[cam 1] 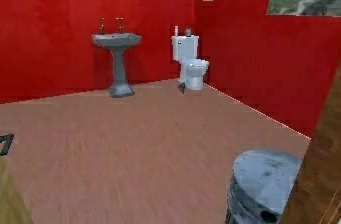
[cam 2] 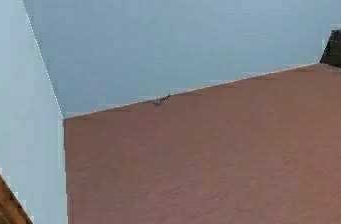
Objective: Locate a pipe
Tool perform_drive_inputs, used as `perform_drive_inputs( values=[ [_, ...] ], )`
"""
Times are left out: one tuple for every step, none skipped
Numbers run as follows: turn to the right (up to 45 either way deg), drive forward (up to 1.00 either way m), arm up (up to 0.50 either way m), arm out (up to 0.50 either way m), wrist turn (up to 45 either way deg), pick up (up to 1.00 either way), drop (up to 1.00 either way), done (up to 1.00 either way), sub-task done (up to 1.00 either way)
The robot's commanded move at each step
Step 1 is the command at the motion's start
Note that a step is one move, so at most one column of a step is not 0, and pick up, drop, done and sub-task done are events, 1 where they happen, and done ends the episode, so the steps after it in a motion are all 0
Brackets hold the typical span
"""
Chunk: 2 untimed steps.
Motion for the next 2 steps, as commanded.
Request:
perform_drive_inputs(
  values=[
    [-21.0, 0.00, 0.00, 0.00, 0.0, 0.00, 0.00, 0.00, 0.00],
    [0.0, 0.75, 0.00, 0.00, 0.0, 0.00, 0.00, 0.00, 0.00]
  ],
)
